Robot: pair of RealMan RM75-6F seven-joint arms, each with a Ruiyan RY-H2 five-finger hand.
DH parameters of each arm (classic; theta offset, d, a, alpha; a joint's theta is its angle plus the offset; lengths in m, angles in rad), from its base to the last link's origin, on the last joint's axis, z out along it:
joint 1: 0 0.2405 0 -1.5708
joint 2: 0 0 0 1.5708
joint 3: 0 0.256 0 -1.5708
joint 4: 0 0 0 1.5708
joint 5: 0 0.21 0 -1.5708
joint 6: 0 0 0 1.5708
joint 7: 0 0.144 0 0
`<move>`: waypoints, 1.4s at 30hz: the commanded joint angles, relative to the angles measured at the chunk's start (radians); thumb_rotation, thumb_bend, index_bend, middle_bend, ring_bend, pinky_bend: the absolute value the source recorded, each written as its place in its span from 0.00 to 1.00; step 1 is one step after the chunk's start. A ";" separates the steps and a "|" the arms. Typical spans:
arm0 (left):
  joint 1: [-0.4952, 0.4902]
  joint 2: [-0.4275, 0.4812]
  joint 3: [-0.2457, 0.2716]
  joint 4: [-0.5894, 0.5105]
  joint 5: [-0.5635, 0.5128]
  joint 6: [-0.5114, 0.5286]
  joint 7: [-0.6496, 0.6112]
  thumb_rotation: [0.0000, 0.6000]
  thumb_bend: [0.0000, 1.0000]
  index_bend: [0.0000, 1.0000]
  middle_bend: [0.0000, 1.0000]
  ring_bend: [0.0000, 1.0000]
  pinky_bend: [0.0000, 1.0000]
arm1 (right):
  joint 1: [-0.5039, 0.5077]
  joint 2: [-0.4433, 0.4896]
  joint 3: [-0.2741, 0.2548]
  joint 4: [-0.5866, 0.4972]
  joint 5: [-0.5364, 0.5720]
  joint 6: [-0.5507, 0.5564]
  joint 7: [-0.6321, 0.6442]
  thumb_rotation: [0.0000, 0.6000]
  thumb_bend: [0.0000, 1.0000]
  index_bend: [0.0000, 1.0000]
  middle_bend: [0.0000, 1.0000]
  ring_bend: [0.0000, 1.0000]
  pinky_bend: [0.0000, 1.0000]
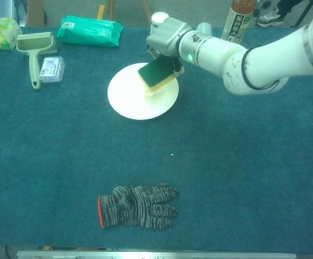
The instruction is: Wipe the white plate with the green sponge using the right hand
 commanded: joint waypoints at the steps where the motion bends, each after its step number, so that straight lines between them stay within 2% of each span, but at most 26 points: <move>1: -0.005 0.000 -0.002 -0.008 -0.001 -0.005 0.010 1.00 0.19 0.39 0.34 0.31 0.42 | -0.051 0.113 -0.021 -0.168 -0.017 0.092 -0.002 1.00 0.00 0.47 0.46 0.33 0.29; 8: -0.014 0.009 -0.001 -0.036 0.016 0.004 0.032 1.00 0.19 0.39 0.34 0.31 0.42 | -0.143 0.244 -0.058 -0.378 -0.093 0.189 0.047 1.00 0.00 0.47 0.46 0.34 0.29; 17: -0.033 0.014 -0.007 -0.081 0.024 -0.002 0.076 1.00 0.19 0.39 0.34 0.31 0.42 | -0.277 0.362 -0.124 -0.549 -0.198 0.300 0.103 1.00 0.00 0.47 0.46 0.34 0.29; 21: -0.041 0.009 -0.005 -0.086 0.026 -0.011 0.086 1.00 0.19 0.39 0.34 0.31 0.42 | -0.344 0.391 -0.161 -0.585 -0.246 0.333 0.130 1.00 0.00 0.47 0.46 0.34 0.29; 25: -0.049 0.007 -0.005 -0.096 0.029 -0.016 0.099 1.00 0.19 0.39 0.34 0.31 0.42 | -0.405 0.395 -0.194 -0.586 -0.292 0.344 0.155 1.00 0.00 0.47 0.46 0.34 0.29; 31: -0.054 0.007 -0.005 -0.110 0.030 -0.016 0.115 1.00 0.19 0.39 0.34 0.31 0.42 | -0.463 0.369 -0.207 -0.536 -0.335 0.321 0.196 1.00 0.00 0.47 0.46 0.34 0.29; 42: -0.058 0.002 0.000 -0.107 0.028 -0.019 0.112 1.00 0.19 0.39 0.34 0.31 0.42 | -0.517 0.260 -0.196 -0.345 -0.385 0.178 0.287 1.00 0.00 0.47 0.46 0.34 0.29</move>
